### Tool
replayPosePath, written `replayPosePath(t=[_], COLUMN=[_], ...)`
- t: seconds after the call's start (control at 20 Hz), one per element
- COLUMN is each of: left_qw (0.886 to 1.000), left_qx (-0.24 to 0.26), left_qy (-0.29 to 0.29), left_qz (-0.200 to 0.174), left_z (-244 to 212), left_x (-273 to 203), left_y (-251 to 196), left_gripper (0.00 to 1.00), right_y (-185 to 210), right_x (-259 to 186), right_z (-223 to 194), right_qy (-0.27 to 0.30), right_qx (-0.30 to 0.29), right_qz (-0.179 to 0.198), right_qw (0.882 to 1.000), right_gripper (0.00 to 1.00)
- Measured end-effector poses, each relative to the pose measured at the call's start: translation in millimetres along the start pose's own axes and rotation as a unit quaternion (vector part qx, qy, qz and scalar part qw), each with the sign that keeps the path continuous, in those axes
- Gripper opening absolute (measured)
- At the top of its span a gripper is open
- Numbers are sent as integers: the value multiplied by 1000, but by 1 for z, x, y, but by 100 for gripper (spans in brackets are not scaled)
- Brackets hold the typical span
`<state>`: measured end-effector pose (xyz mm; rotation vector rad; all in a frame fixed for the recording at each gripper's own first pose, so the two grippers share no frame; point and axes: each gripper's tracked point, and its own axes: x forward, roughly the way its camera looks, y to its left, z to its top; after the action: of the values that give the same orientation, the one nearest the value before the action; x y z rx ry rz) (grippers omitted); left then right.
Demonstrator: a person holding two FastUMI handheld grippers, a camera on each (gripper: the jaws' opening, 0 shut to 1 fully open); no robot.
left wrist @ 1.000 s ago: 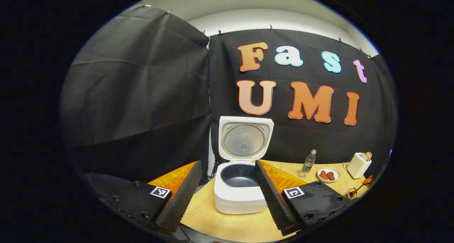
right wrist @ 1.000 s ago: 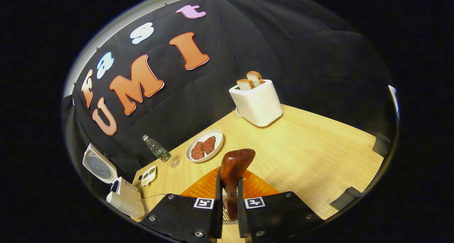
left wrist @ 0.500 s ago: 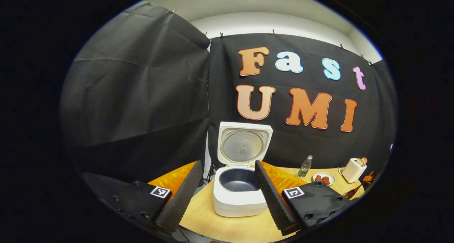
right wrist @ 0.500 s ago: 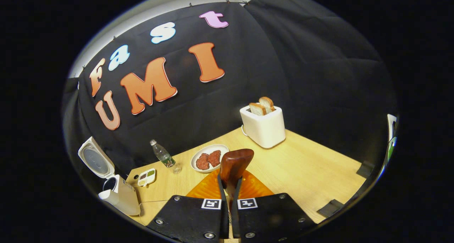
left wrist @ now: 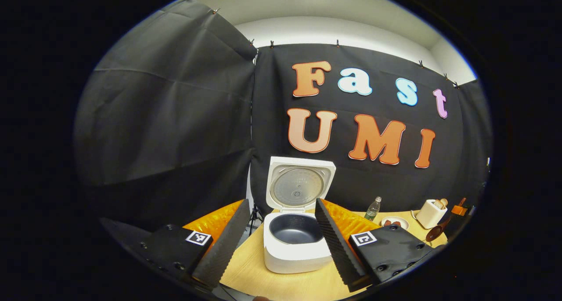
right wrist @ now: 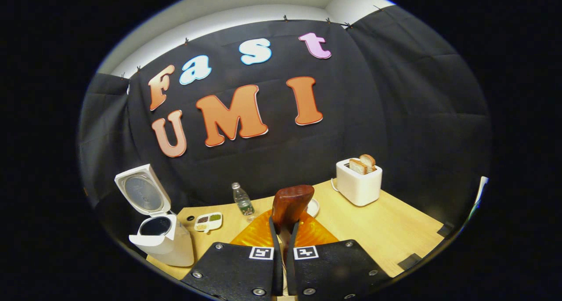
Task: Close the left gripper, press the button to open the rice cooker; take a wooden spoon from the chopstick holder with the right hand, scoop a spoonful of rice and pour it into the rice cooker, then put the wooden spoon back into the chopstick holder.
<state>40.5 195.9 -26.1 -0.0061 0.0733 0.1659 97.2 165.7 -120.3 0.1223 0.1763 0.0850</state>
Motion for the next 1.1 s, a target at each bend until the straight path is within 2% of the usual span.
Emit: replayPosePath(t=[0.25,0.4,0.6,0.85,1.1], left_qw=[1000,1000,1000,999,998], left_qx=[0,4,13,38,40], left_qy=[2,5,2,1,2], left_qz=[-9,-5,-15,-33,-47], left_z=[-3,-7,-7,-8,-15], left_x=[14,19,22,18,16], left_y=[13,24,24,16,5], left_gripper=[100,100,100,100,100], right_y=[54,61,52,35,40], right_x=[9,20,34,42,44], right_z=[-46,-83,-122,-155,-170], right_qy=[20,38,58,72,81], right_qx=[-48,-85,-115,-105,-45], right_qz=[32,23,-1,-27,-26], right_qw=[998,995,992,991,995], right_gripper=[2,2,2,2,2])
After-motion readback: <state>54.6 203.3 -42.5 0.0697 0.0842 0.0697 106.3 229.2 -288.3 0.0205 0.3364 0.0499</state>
